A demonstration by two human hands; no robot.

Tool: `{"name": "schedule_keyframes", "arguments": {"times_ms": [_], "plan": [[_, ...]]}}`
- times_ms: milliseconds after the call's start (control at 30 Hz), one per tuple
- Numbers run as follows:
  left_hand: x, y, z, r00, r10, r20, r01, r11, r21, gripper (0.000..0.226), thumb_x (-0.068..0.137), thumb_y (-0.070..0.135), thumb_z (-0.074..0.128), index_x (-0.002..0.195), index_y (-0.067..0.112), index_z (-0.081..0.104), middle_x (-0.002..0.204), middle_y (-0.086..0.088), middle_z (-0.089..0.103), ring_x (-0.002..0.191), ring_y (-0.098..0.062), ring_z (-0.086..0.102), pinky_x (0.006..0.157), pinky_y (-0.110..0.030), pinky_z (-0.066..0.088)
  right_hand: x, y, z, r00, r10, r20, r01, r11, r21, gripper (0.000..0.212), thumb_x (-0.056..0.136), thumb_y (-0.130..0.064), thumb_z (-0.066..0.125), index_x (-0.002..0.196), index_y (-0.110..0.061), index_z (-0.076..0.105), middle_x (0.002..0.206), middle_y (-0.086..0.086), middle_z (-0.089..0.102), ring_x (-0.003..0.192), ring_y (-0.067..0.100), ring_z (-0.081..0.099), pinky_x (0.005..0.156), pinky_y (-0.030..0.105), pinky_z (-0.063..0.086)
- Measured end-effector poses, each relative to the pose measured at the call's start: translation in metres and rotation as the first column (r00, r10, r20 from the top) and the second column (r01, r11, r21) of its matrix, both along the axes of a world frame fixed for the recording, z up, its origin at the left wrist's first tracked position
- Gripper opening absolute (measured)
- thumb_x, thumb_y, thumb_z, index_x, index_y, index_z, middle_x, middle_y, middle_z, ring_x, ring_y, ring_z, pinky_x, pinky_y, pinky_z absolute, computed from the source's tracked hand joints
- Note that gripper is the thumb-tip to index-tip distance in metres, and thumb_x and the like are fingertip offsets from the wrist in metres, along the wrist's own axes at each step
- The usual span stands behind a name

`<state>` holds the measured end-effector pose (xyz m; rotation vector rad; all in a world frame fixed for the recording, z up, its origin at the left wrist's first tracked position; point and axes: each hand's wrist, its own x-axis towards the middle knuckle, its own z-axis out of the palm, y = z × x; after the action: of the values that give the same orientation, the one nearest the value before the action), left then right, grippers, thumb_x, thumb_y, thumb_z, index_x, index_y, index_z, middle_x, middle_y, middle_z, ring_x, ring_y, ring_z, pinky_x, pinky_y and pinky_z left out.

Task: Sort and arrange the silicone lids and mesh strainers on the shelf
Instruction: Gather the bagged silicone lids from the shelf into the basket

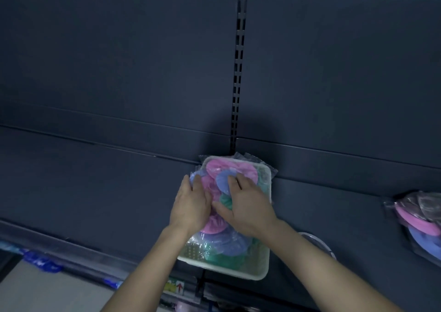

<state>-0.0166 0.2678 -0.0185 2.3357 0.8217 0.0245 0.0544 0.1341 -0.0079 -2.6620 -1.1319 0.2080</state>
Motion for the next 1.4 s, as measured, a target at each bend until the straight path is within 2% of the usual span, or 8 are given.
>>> {"name": "schedule_keyframes", "arguments": {"times_ms": [200,333,433,633,700,867,1167,1400], "plan": [[-0.013,-0.003,0.016,0.976,-0.008,0.219,0.001,1.000,0.030,0.048,0.093,0.032,0.048,0.136,0.011,0.040,0.150,-0.018,0.027,0.141,-0.028,0.022,0.113,-0.040,0.026,0.016,-0.014,0.033,0.983,0.029,-0.180,-0.004,0.990,0.142,0.085,0.078,-0.077,0.036,0.133,-0.012,0.046,0.142,0.005,0.046,0.128,0.020,0.043,0.095,0.030,0.038],[-0.015,0.000,0.023,0.955,-0.084,0.284,0.028,0.980,0.195,0.053,0.093,0.035,0.051,0.139,0.012,0.041,0.148,-0.014,0.034,0.141,-0.025,0.025,0.115,-0.048,0.022,0.022,-0.026,0.037,0.978,0.045,-0.202,0.001,0.975,0.224,0.072,0.089,-0.064,0.040,0.145,-0.018,0.036,0.149,0.002,0.039,0.139,0.016,0.031,0.113,0.033,0.029],[-0.015,0.001,0.030,0.935,-0.133,0.330,0.050,0.968,0.248,0.044,0.095,0.028,0.047,0.136,0.012,0.046,0.144,-0.010,0.042,0.137,-0.023,0.031,0.114,-0.046,0.025,0.020,-0.029,0.037,0.972,0.010,-0.234,0.066,0.948,0.313,0.059,0.096,-0.049,0.042,0.144,-0.015,0.039,0.147,0.002,0.042,0.137,0.016,0.034,0.110,0.024,0.026],[-0.020,-0.020,0.049,0.865,-0.274,0.421,0.158,0.944,0.289,0.043,0.091,0.027,0.044,0.129,0.010,0.052,0.131,-0.004,0.051,0.124,-0.015,0.042,0.104,-0.014,0.024,0.014,-0.052,0.044,0.975,-0.118,-0.188,0.195,0.858,0.476,0.031,0.100,-0.020,0.042,0.124,-0.007,0.058,0.121,0.004,0.063,0.115,0.021,0.054,0.089,0.017,0.034],[-0.017,-0.031,0.056,0.831,-0.339,0.442,0.226,0.930,0.288,0.040,0.089,0.028,0.048,0.126,0.012,0.055,0.126,0.001,0.054,0.117,-0.008,0.044,0.098,-0.004,0.022,0.014,-0.064,0.045,0.974,-0.147,-0.174,0.214,0.855,0.472,0.025,0.097,-0.018,0.047,0.114,-0.007,0.061,0.110,0.003,0.066,0.105,0.021,0.058,0.080,0.019,0.037],[-0.005,-0.063,0.064,0.789,-0.466,0.401,0.366,0.880,0.302,0.046,0.086,0.039,0.046,0.124,0.014,0.057,0.123,0.003,0.057,0.113,-0.012,0.050,0.094,-0.012,0.031,0.012,-0.110,0.048,0.955,-0.268,-0.125,0.296,0.860,0.417,0.033,0.093,-0.018,0.054,0.125,-0.012,0.059,0.124,0.003,0.061,0.115,0.017,0.054,0.086,0.011,0.030],[0.038,-0.151,0.058,0.682,-0.667,0.300,0.564,0.741,0.366,0.058,0.081,0.050,0.042,0.117,0.009,0.062,0.116,-0.004,0.061,0.107,-0.020,0.058,0.094,-0.025,0.040,0.008,-0.213,0.040,0.858,-0.484,-0.173,0.514,0.797,0.318,0.027,0.092,-0.020,0.054,0.115,-0.012,0.065,0.116,0.009,0.063,0.108,0.023,0.058,0.089,0.027,0.042],[0.068,-0.237,0.042,0.636,-0.723,0.270,0.669,0.691,0.274,0.043,0.092,0.037,0.055,0.130,0.017,0.052,0.129,0.007,0.050,0.118,-0.006,0.045,0.095,-0.013,0.030,0.017,-0.303,0.027,0.808,-0.560,-0.183,0.589,0.760,0.273,0.023,0.090,-0.017,0.054,0.104,-0.002,0.065,0.107,0.012,0.066,0.103,0.027,0.059,0.088,0.036,0.046]]}}
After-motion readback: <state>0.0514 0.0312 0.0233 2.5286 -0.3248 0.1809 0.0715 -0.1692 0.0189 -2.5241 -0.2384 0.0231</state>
